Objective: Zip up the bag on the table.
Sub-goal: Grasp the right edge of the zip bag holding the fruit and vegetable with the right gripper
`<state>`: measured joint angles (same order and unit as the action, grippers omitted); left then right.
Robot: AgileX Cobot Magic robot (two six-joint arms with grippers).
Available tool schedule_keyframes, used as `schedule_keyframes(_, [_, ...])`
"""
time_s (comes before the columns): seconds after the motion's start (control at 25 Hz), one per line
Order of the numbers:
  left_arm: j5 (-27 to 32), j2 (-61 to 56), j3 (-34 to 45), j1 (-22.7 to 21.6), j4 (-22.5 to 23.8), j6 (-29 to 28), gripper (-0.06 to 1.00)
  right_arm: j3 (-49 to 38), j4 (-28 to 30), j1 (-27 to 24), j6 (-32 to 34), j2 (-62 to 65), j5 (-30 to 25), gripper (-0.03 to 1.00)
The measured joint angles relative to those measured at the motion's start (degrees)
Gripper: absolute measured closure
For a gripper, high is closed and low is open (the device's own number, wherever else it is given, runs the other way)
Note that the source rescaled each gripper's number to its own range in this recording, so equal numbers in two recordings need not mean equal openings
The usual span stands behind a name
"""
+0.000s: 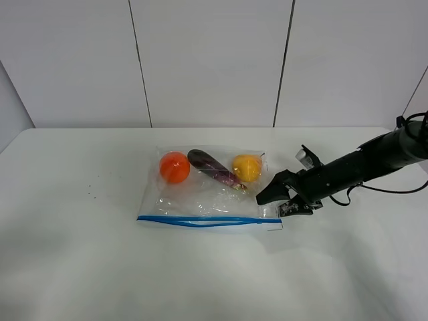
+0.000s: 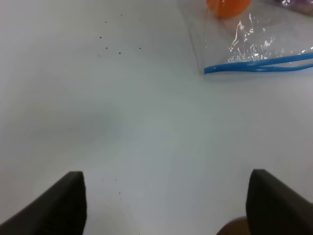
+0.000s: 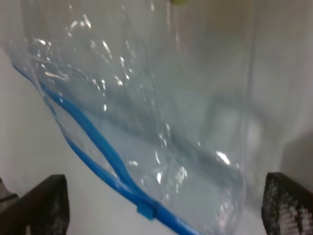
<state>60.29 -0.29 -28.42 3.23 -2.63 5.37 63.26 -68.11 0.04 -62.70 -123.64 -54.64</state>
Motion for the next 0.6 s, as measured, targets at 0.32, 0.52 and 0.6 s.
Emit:
schedule_keyframes(0.32, [0.00,0.00,0.00,0.00,0.00,0.00,0.06,0.03,-3.38,0.00,-2.03,-2.44,-1.98,0.07])
schedule_keyframes(0.52, [0.00,0.00,0.00,0.00,0.00,0.00,0.06,0.03,-4.15,0.00,-3.06,-3.32,-2.70,0.18])
schedule_keyframes(0.6, [0.00,0.00,0.00,0.00,0.00,0.00,0.06,0.03,-4.07,0.00,-3.06,-3.38,-2.57,0.27])
